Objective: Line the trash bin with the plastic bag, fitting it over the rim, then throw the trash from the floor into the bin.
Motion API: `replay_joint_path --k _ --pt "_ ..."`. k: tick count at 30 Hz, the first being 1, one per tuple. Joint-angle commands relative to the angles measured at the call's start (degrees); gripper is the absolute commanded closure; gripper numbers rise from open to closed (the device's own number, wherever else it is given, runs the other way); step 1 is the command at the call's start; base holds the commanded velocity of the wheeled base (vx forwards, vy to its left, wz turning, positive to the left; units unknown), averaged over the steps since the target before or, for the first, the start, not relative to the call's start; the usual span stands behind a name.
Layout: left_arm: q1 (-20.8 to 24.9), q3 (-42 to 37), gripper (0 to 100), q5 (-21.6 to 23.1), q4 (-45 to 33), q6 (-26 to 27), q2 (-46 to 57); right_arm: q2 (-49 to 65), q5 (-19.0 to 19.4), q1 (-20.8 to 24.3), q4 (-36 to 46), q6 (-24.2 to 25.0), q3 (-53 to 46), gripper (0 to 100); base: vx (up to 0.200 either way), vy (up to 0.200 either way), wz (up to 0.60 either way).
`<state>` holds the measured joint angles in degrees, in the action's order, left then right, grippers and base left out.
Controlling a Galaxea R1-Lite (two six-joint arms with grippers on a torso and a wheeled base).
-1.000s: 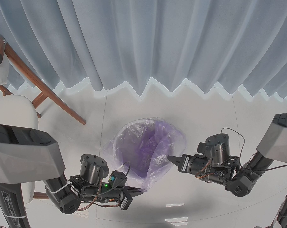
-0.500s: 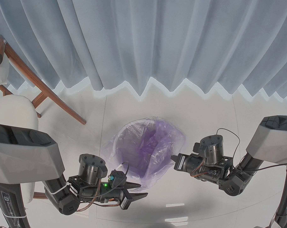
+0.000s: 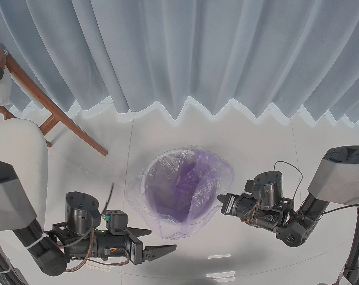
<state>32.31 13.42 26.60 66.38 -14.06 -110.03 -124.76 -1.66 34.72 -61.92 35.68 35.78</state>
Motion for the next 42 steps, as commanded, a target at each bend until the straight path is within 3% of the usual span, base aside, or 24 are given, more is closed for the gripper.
replay_joint_path --k 1,5,11,28,29,34,42 --pt "-0.7 -5.1 0 -4.4 0.1 -14.6 8.8 -0.4 0.0 -0.1 -0.8 -0.3 -1.2 100 0.0 0.0 0.0" --pt "-0.8 -6.4 0 -9.6 -0.3 -23.0 7.6 -0.7 -0.1 0.0 -0.8 -0.3 -1.2 100 0.0 0.0 0.0" --pt "-0.8 -4.5 0 -10.9 0.2 -35.6 2.5 -0.8 -0.2 -0.1 -0.8 -0.3 -1.0 100 0.0 0.0 0.0" --pt "-3.5 -2.8 0 -14.2 15.4 -37.9 -11.9 -0.6 -1.3 0.0 -0.9 -0.9 -1.3 100 0.0 0.0 0.0" --pt "-3.5 -2.4 100 -14.5 16.5 -37.9 -12.9 -0.5 -1.4 0.1 -0.9 -0.9 -1.4 100 0.0 0.0 0.0" --pt "-3.1 -2.4 100 -16.1 21.1 -37.8 -15.1 -0.6 -1.7 0.1 -2.6 -1.1 -3.0 100 0.0 0.0 0.0" --pt "-2.7 -5.2 100 -18.2 21.8 -37.3 -15.1 -0.7 -1.6 -1.0 -7.3 -4.2 -7.4 100 0.0 0.0 0.0"
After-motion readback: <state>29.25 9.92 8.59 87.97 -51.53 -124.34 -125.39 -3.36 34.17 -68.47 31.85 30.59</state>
